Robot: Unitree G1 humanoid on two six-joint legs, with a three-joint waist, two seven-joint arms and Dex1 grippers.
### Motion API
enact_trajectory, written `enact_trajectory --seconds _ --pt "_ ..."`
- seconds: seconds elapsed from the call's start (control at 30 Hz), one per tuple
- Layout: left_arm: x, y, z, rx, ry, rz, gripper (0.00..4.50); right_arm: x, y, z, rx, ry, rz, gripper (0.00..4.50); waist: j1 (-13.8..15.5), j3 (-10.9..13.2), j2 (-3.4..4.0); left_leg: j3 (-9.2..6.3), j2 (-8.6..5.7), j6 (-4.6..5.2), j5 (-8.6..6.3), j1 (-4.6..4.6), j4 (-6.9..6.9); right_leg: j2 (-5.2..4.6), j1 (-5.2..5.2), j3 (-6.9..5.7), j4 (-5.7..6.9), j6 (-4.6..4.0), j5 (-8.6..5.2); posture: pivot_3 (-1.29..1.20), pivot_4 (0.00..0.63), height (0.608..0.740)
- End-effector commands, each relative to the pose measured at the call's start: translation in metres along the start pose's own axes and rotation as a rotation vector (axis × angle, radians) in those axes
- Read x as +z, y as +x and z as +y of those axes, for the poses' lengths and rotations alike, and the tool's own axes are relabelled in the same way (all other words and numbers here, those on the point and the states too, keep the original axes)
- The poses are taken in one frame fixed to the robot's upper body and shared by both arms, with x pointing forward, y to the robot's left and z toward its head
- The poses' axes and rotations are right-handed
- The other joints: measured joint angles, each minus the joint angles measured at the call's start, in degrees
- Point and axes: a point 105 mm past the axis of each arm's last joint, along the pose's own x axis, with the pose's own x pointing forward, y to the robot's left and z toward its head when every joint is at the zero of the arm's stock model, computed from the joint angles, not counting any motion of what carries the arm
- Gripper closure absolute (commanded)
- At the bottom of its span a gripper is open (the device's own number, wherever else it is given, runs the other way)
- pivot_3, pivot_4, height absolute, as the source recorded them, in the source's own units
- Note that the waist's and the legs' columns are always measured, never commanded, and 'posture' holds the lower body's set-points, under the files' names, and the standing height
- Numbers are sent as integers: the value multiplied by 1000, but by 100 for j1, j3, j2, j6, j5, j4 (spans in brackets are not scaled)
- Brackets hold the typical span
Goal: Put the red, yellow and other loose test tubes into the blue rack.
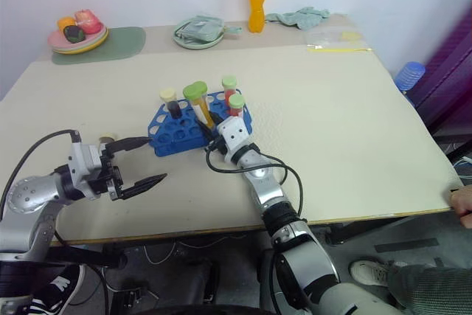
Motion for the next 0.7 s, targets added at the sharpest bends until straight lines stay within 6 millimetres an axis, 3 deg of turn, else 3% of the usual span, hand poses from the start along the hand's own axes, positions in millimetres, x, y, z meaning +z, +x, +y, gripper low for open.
enact_trajectory --seconds 0.03,0.2,0.43,0.47,0.7 --pt "8 -4 3 14 43 -4 0 4 4 3 5 11 -18 3670 0 0 0 0 0 0 0 0 0 0 0 0 0 0 0 0 150 740" --pt "9 -4 3 19 42 -5 0 1 1 5 18 75 -16 3670 -2 0 0 0 0 0 0 0 0 0 -1 0 0 0 0 0 150 740" --pt "8 -1 2 11 41 -7 0 11 -10 -5 21 69 -66 258 1 0 0 0 0 0 0 0 -1 0 0 0 0 0 0 0 150 740" --pt "8 -1 2 10 39 -7 0 13 -16 -6 38 43 -71 65 5 0 0 0 0 0 0 -1 -1 0 -1 0 0 0 0 0 150 740" --pt "1 0 2 14 8 5 0 33 -73 -18 102 -50 -45 65 41 0 0 -1 -3 2 -1 -2 0 -4 4 -1 -5 1 0 0 150 740"
